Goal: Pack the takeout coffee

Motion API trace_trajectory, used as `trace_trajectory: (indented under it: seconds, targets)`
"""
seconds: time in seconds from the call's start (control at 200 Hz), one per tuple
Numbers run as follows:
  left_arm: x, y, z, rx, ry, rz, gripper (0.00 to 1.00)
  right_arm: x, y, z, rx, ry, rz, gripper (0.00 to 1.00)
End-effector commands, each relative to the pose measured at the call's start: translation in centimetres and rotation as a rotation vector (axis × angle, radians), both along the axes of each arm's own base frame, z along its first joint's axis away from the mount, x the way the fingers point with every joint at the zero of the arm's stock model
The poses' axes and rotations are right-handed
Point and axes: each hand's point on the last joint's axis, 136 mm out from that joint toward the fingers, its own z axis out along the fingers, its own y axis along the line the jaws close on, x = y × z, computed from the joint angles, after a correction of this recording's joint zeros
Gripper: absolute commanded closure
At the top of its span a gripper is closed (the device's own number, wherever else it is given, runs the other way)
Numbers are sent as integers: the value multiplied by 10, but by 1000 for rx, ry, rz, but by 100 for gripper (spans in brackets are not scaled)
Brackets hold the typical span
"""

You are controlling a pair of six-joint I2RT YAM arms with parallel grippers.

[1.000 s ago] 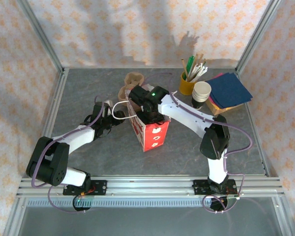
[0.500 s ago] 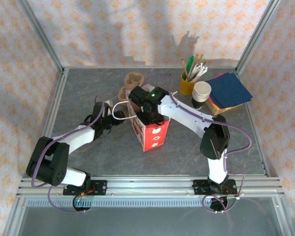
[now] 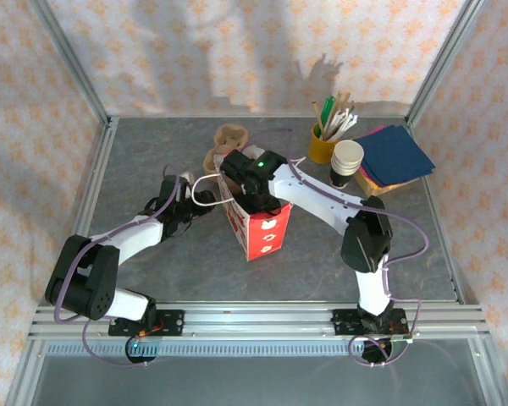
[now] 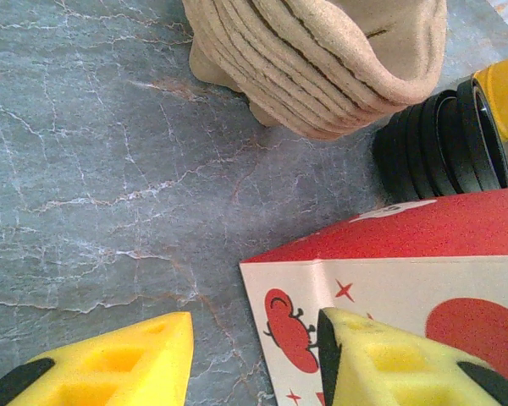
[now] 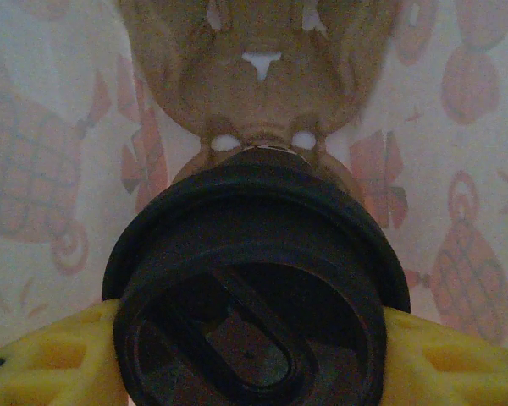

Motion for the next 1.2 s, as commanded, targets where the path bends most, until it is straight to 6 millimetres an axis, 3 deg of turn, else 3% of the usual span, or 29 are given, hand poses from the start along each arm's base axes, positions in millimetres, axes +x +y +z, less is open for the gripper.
trace_trajectory:
  seconds: [0.0,1.196]
  targets:
    - [2,0,7,19,-37,-2,55,-9,-9,-23,-67,82,11,61]
    - [1,1,8,19,-44,1,55,-10,-11,-26,-68,82,4,61]
